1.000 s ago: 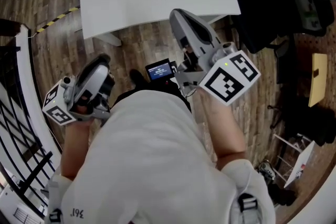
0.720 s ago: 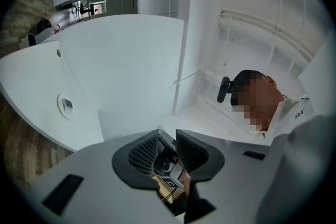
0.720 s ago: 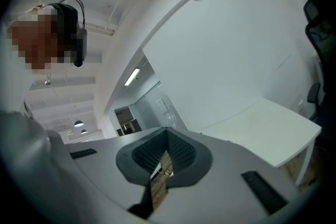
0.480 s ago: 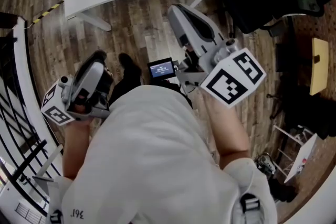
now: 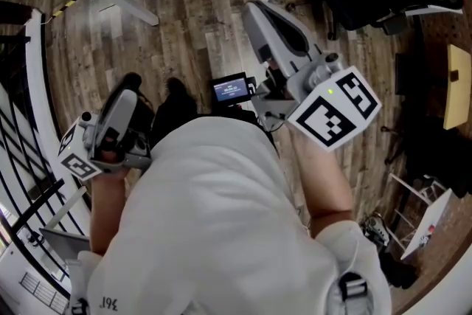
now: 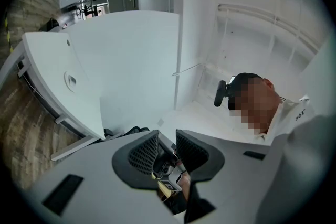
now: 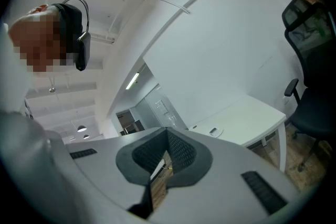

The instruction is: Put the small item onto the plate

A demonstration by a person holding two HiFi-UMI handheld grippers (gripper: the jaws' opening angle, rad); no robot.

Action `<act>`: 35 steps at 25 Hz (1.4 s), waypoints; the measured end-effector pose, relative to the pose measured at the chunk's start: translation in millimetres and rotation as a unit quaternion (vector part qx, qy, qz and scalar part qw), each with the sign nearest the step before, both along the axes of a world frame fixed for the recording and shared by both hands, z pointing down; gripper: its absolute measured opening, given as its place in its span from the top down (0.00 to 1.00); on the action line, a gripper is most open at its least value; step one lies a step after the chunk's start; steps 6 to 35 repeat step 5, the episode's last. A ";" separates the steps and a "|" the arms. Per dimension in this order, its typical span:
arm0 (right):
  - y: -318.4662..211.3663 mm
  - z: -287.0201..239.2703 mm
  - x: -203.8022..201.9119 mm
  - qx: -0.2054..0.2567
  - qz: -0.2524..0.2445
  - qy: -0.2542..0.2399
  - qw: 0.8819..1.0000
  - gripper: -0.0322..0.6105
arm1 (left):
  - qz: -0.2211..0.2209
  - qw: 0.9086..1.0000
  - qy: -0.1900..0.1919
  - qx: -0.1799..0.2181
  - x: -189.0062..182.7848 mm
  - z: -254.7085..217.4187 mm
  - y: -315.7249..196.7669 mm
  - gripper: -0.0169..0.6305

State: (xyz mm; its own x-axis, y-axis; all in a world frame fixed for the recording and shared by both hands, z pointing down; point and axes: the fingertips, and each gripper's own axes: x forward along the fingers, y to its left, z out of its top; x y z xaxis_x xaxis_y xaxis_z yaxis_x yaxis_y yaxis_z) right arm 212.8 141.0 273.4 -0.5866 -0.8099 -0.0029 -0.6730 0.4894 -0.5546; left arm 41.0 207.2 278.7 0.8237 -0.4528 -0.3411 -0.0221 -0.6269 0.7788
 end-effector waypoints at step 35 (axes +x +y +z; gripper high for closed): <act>11.8 -10.2 -4.5 0.009 -0.001 0.004 1.000 0.95 | 0.012 1.000 -0.001 0.005 1.1 -9.6 13.4 0.81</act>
